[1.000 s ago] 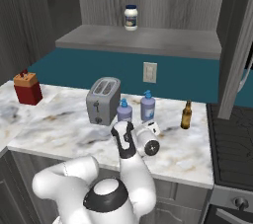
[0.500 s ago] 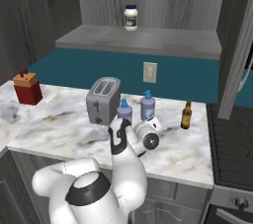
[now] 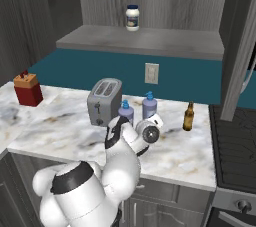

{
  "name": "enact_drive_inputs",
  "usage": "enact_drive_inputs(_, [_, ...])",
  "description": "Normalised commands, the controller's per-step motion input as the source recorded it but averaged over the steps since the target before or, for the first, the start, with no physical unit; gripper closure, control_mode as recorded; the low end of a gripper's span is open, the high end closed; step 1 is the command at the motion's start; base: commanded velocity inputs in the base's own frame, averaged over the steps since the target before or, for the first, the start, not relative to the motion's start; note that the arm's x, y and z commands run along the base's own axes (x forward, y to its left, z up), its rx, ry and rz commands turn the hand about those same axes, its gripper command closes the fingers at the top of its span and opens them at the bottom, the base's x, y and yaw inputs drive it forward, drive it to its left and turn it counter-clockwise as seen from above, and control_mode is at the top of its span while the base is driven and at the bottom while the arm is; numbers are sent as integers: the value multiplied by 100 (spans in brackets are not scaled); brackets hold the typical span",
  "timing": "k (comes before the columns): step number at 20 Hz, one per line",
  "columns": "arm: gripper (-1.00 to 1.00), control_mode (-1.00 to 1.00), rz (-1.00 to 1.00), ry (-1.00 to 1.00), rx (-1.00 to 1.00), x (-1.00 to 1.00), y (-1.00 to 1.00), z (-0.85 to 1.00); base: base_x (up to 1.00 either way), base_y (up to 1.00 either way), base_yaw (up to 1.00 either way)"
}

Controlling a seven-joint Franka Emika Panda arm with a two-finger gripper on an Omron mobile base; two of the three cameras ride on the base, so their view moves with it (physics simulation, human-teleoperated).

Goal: Pick the soap dispenser and soap dispenser from the cabinet and place them on the counter.

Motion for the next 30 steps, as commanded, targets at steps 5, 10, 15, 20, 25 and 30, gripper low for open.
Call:
enact_drive_inputs(5, [-100, -100, 0, 11, -1, 8, 2, 3, 0, 0, 0])
enact_drive_inputs(10, [-100, -100, -2, 11, -7, -3, -7, 16, 0, 0, 0])
enact_drive_inputs(15, [-100, -100, -2, 7, -9, -18, -17, 14, 0, 0, 0])
enact_drive_inputs(20, [-100, -100, -2, 2, -11, -25, -15, 1, 0, 0, 0])
enact_drive_inputs(25, [-100, -100, -8, -5, -6, -37, 1, 0, 0, 0, 0])
enact_drive_inputs(30, [-100, -100, -4, -7, -8, -39, 8, 10, 0, 0, 0])
